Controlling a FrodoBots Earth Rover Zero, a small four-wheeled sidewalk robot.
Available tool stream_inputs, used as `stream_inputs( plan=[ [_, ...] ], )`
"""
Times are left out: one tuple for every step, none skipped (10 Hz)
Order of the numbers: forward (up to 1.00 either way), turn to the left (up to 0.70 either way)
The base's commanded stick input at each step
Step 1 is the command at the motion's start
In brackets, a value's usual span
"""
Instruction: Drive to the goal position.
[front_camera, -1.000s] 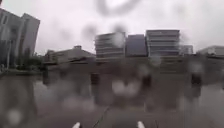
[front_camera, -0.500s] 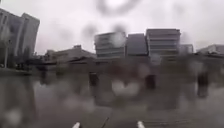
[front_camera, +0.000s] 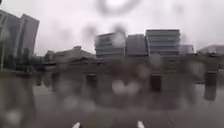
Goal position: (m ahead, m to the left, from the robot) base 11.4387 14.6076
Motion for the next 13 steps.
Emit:
stream_inputs(
  plan=[
    [0.70,0.00],
    [0.70,0.00],
    [0.70,0.00],
    [0.70,0.00],
    [0.70,0.00],
    [0.70,0.00],
    [0.70,0.00],
    [0.70,0.00],
    [0.70,0.00],
    [0.70,0.00],
    [0.70,0.00],
    [0.70,0.00],
    [0.70,0.00]
  ],
)
